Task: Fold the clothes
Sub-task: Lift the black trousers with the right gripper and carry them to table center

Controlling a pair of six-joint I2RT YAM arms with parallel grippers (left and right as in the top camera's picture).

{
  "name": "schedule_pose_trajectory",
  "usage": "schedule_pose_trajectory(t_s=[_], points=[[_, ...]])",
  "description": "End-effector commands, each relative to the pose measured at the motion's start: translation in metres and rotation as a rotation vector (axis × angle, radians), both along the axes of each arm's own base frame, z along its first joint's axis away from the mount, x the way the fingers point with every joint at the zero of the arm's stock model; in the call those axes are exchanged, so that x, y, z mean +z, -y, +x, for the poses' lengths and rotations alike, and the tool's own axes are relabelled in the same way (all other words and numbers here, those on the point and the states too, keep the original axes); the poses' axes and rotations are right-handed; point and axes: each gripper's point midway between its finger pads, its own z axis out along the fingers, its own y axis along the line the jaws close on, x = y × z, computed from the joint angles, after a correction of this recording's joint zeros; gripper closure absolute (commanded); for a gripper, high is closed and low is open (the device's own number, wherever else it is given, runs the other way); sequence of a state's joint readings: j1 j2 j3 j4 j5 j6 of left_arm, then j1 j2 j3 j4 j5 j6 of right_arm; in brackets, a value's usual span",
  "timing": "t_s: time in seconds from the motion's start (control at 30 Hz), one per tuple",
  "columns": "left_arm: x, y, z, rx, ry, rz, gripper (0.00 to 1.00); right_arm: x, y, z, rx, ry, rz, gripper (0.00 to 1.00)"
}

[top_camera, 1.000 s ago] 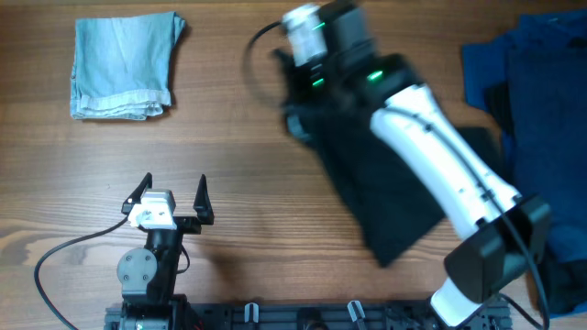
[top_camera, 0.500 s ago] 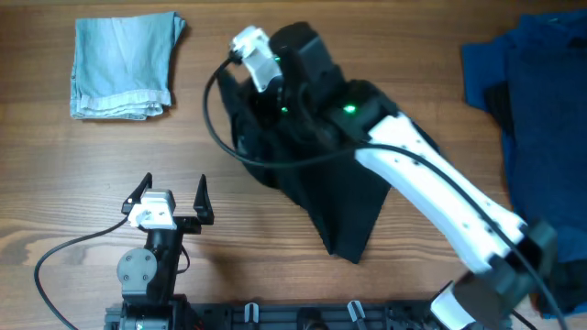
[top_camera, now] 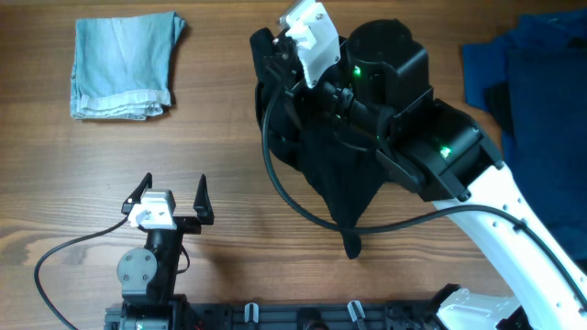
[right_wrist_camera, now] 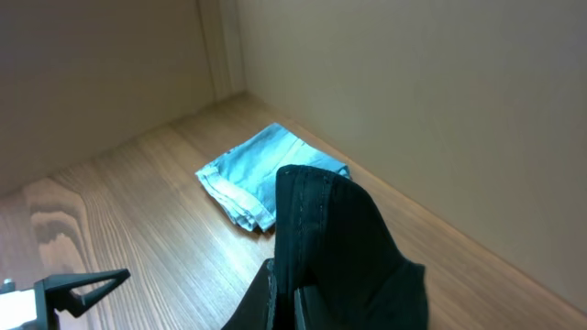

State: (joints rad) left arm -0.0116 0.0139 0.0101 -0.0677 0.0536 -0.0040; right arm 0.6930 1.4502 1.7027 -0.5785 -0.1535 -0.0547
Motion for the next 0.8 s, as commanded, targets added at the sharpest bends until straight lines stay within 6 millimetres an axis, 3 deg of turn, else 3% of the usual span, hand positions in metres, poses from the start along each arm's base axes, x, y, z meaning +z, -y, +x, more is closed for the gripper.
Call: schedule_pose_trajectory(t_s=[0.0, 0.23, 0.4, 0.63, 0.7, 0.77], points=[[-0.002, 0.004, 0.0, -0.021, -0.001, 0.015, 0.0, 0.053, 0.016, -0.026, 0.031, 0.115, 0.079, 0.96], [0.007, 0.005, 0.0, -0.028, 0.033, 0.017, 0.0, 0.086, 0.037, -0.051, 0.03, 0.186, 0.131, 0.96], [0.042, 0.049, -0.012, -0.291, 0.168, 0.023, 0.0, 0.098, 0.046, -0.062, 0.03, 0.216, 0.151, 0.96], [0.081, 0.098, -0.031, -0.618, 0.161, 0.099, 0.0, 0.101, 0.048, -0.065, 0.031, 0.217, 0.157, 0.96], [0.089, 0.102, -0.023, -0.655, 0.106, 0.083, 0.0, 0.104, 0.051, -0.068, 0.03, 0.223, 0.162, 0.96], [0.095, 0.106, 0.0, -0.682, -0.033, 0.035, 0.0, 0.11, 0.057, -0.075, 0.03, 0.237, 0.172, 0.96]])
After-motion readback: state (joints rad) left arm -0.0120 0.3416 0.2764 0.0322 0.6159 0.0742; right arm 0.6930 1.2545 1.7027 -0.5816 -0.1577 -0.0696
